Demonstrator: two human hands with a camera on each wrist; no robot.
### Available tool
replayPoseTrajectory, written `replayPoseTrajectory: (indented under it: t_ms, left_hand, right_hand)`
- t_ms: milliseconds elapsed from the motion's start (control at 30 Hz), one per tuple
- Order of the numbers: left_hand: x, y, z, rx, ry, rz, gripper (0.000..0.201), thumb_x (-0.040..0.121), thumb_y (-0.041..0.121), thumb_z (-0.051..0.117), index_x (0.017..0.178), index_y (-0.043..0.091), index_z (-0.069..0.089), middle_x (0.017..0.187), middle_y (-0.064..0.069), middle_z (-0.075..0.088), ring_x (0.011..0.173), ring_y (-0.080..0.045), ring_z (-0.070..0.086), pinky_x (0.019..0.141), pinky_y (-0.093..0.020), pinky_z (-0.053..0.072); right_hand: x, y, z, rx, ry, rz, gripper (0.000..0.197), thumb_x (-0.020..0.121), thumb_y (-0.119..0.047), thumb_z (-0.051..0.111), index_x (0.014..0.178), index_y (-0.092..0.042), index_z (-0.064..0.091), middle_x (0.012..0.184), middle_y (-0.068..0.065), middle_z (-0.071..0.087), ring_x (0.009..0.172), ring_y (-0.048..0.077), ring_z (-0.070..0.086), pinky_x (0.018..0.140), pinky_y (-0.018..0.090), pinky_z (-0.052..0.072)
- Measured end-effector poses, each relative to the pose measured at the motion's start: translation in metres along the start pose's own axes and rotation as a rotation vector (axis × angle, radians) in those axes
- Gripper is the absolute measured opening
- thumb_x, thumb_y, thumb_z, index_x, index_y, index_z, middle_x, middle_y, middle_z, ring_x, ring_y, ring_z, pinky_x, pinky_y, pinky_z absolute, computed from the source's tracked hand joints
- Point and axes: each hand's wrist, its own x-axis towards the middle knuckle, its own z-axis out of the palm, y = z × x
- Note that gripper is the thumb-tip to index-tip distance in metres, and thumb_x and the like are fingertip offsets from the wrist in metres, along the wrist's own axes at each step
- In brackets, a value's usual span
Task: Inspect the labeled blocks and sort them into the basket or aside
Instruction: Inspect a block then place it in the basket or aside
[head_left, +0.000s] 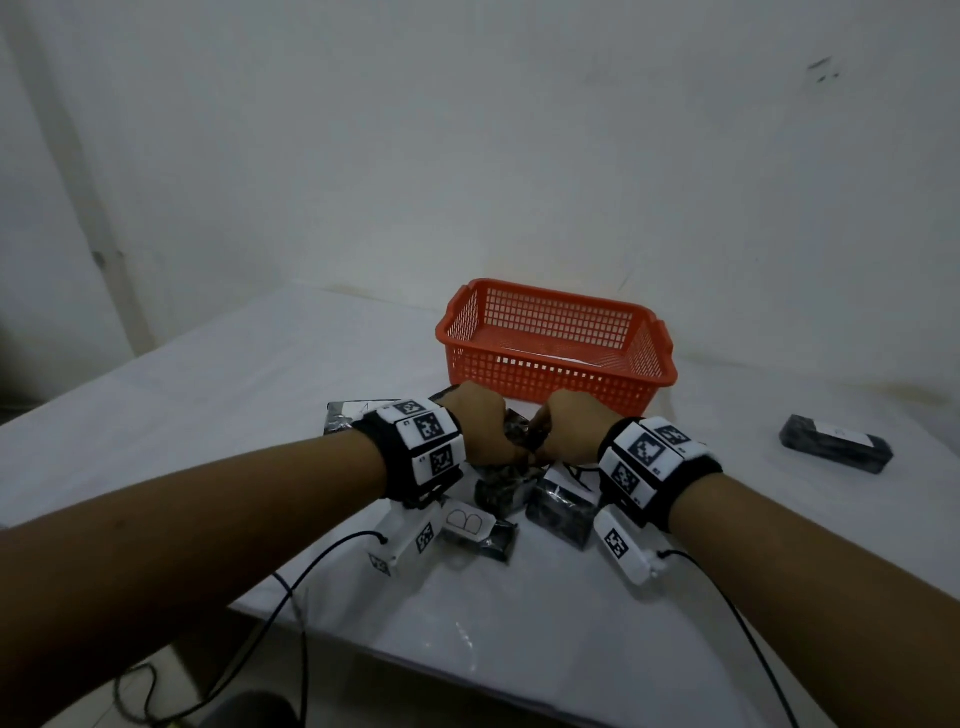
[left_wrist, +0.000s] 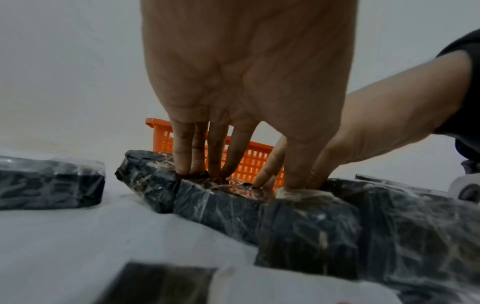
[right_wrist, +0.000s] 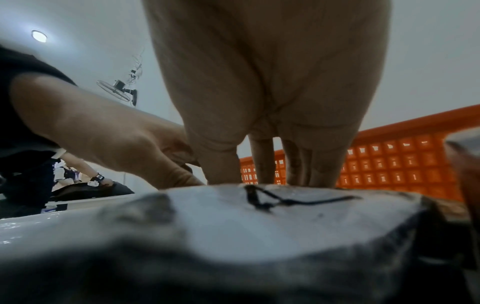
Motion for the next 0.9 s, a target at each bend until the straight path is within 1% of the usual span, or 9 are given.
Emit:
replayPoseTrajectory:
  t_ms: [67, 167, 233, 333, 467, 567, 667, 800, 900]
  left_hand:
    - [0.0, 0.003, -0.001, 0.022, 0.023, -0.012, 0.041, 0.082, 0.053, 0.071, 0.083, 0.013, 0.072, 0.078, -0.002, 0.071, 0.077, -0.018, 0.07, 0.076, -0.034, 0.063]
    - [0.001, 0.008, -0.002, 0.058, 0.055, -0.018, 0.038, 0.084, 0.05, 0.07, 0.07, 0.017, 0.06, 0.07, 0.001, 0.062, 0.071, -0.017, 0.063, 0.066, -0.029, 0.055]
    - [0.003, 0.009, -0.003, 0.061, 0.038, -0.028, 0.036, 0.084, 0.051, 0.069, 0.073, 0.017, 0.062, 0.073, 0.0, 0.064, 0.072, -0.017, 0.063, 0.067, -0.029, 0.054]
    - [0.005, 0.007, -0.005, 0.073, -0.008, -0.023, 0.037, 0.087, 0.05, 0.065, 0.09, 0.014, 0.073, 0.082, -0.002, 0.07, 0.077, -0.018, 0.066, 0.067, -0.028, 0.054]
    - [0.004, 0.002, -0.009, 0.071, -0.051, 0.004, 0.03, 0.084, 0.04, 0.065, 0.097, 0.014, 0.074, 0.086, -0.002, 0.072, 0.084, -0.02, 0.069, 0.068, -0.028, 0.056]
    - [0.003, -0.001, -0.01, 0.048, -0.059, 0.025, 0.031, 0.083, 0.04, 0.066, 0.094, 0.012, 0.074, 0.082, -0.002, 0.068, 0.083, -0.021, 0.067, 0.063, -0.026, 0.05]
    - [0.003, -0.001, -0.009, 0.063, -0.083, 0.022, 0.035, 0.082, 0.042, 0.071, 0.1, 0.012, 0.072, 0.089, -0.003, 0.07, 0.089, -0.022, 0.067, 0.069, -0.029, 0.055]
    - [0.002, -0.004, -0.011, 0.032, -0.017, 0.05, 0.044, 0.078, 0.048, 0.077, 0.108, 0.015, 0.071, 0.097, -0.003, 0.073, 0.09, -0.022, 0.069, 0.082, -0.037, 0.061]
    - [-0.002, -0.007, -0.018, -0.107, 0.061, 0.106, 0.052, 0.077, 0.043, 0.081, 0.12, 0.016, 0.067, 0.112, -0.003, 0.072, 0.099, -0.022, 0.068, 0.09, -0.04, 0.059]
  right_hand:
    - [0.0, 0.002, 0.0, 0.016, 0.011, -0.009, 0.037, 0.085, -0.018, 0.083, 0.12, -0.01, 0.074, 0.115, 0.007, 0.075, 0.106, 0.021, 0.07, 0.088, 0.031, 0.059]
    - [0.001, 0.003, 0.001, 0.057, 0.032, -0.017, 0.054, 0.083, -0.016, 0.084, 0.133, -0.011, 0.064, 0.121, 0.008, 0.072, 0.111, 0.021, 0.068, 0.09, 0.03, 0.057]
    - [0.002, 0.006, 0.003, 0.073, 0.049, -0.024, 0.057, 0.082, -0.016, 0.085, 0.134, -0.011, 0.063, 0.12, 0.008, 0.073, 0.109, 0.021, 0.069, 0.09, 0.03, 0.058]
    - [0.004, 0.01, 0.004, 0.086, 0.085, -0.036, 0.047, 0.078, -0.016, 0.089, 0.122, -0.012, 0.073, 0.114, 0.008, 0.075, 0.101, 0.019, 0.072, 0.086, 0.029, 0.059]
    - [0.004, 0.014, 0.005, 0.092, 0.113, -0.065, 0.039, 0.077, -0.02, 0.09, 0.113, -0.01, 0.078, 0.105, 0.007, 0.077, 0.091, 0.016, 0.073, 0.08, 0.027, 0.062]
    - [0.002, 0.018, 0.004, 0.113, 0.158, -0.084, 0.03, 0.08, -0.018, 0.087, 0.108, -0.01, 0.08, 0.096, 0.004, 0.077, 0.088, 0.013, 0.071, 0.071, 0.019, 0.055]
    - [0.001, 0.02, 0.003, 0.159, 0.186, -0.095, 0.025, 0.082, -0.019, 0.086, 0.105, -0.012, 0.082, 0.092, 0.001, 0.076, 0.085, 0.01, 0.068, 0.063, 0.012, 0.046]
    - [0.002, 0.023, 0.003, 0.204, 0.199, -0.123, 0.032, 0.081, -0.021, 0.087, 0.111, -0.013, 0.078, 0.1, 0.0, 0.074, 0.092, 0.012, 0.068, 0.068, 0.013, 0.047]
    - [0.003, 0.029, -0.001, 0.276, 0.17, -0.15, 0.06, 0.079, -0.028, 0.089, 0.133, -0.015, 0.066, 0.126, -0.004, 0.068, 0.109, 0.013, 0.065, 0.086, 0.02, 0.048]
